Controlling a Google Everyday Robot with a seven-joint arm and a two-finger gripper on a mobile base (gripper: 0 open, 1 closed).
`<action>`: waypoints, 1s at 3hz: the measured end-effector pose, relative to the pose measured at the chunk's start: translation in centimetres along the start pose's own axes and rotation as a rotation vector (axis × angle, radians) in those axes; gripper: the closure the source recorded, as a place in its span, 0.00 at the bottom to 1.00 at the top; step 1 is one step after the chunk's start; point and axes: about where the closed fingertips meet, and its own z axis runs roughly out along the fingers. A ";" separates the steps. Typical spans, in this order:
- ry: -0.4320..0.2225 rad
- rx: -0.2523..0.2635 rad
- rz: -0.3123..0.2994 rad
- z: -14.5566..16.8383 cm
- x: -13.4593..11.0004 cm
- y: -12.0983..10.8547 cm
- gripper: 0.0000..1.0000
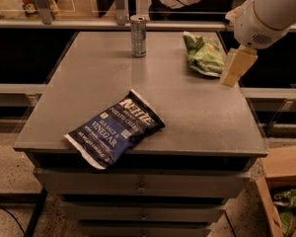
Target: Pick green jalapeno chip bag
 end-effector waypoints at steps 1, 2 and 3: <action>-0.019 0.001 0.005 2.3 -0.1 -1.2 0.00; -0.028 -0.008 0.017 4.2 0.2 -2.2 0.16; -0.036 -0.016 0.031 6.1 0.7 -3.0 0.33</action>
Offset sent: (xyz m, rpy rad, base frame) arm 0.0637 -0.0032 -0.0409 0.0513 0.0165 -0.0059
